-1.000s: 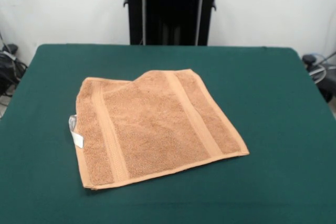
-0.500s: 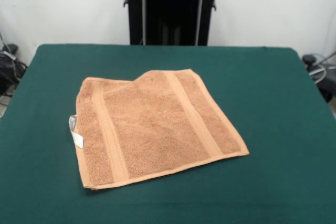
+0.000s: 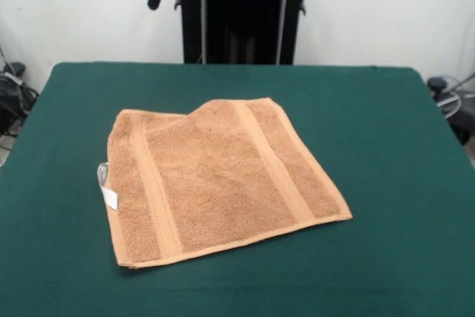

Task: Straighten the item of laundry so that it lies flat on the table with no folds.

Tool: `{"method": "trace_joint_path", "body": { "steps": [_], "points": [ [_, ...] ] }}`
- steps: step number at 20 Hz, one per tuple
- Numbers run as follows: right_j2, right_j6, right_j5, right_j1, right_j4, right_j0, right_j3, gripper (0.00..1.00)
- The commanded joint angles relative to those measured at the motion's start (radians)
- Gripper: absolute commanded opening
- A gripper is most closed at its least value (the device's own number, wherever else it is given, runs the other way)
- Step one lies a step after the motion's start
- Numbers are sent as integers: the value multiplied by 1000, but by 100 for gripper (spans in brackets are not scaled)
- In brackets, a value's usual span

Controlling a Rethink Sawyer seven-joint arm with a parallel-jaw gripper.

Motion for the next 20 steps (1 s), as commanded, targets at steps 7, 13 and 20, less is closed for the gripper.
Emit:
{"method": "trace_joint_path", "body": {
  "steps": [7,13,20],
  "points": [
    [81,54,-153,147,27,6,72,100],
    [83,73,-205,195,38,9,74,100],
    [76,87,-244,235,50,19,69,100]
  ]
}}
